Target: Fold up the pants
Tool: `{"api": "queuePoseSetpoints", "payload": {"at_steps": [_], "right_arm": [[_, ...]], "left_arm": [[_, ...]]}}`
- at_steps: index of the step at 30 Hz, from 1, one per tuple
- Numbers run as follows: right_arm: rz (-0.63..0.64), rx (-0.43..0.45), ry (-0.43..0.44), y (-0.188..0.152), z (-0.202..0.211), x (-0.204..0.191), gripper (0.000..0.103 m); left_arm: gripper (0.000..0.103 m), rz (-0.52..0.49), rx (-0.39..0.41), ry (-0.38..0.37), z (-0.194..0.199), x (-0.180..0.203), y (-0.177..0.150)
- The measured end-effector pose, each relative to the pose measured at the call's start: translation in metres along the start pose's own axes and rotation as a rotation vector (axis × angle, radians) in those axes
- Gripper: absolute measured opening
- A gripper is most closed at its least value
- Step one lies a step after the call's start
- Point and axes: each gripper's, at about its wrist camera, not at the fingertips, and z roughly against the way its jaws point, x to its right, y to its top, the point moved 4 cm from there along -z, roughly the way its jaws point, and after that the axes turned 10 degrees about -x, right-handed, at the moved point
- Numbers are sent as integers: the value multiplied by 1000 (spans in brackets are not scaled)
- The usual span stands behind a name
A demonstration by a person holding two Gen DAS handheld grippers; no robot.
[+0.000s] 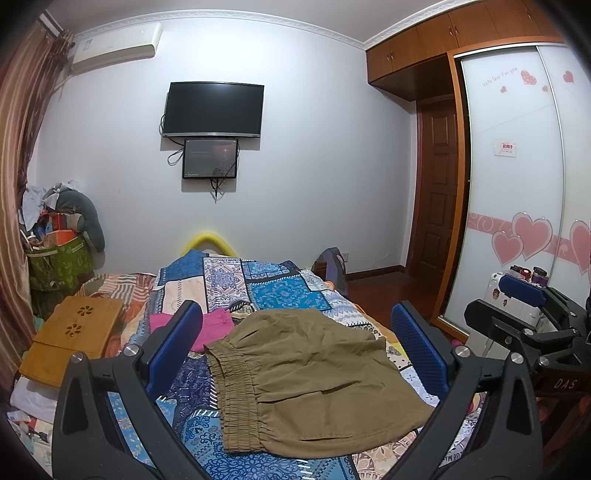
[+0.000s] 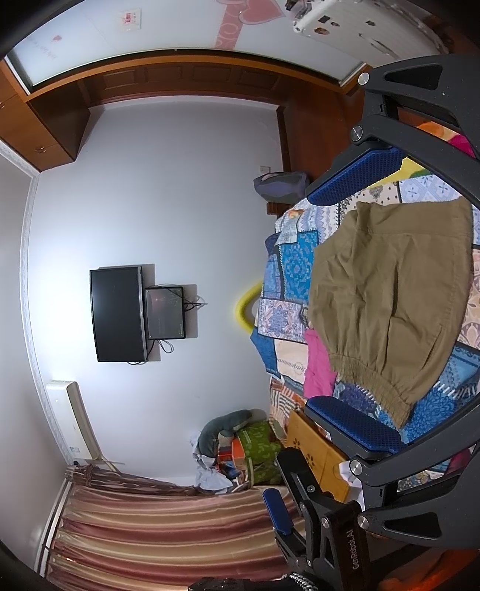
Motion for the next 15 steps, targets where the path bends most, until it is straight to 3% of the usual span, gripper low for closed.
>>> {"api": "queuePoseSetpoints", "payload": {"at_steps": [15], "right_arm": [[-7, -9, 4, 3, -4, 1, 102]], "left_arm": [[103, -6, -11, 12, -9, 3, -4]]}}
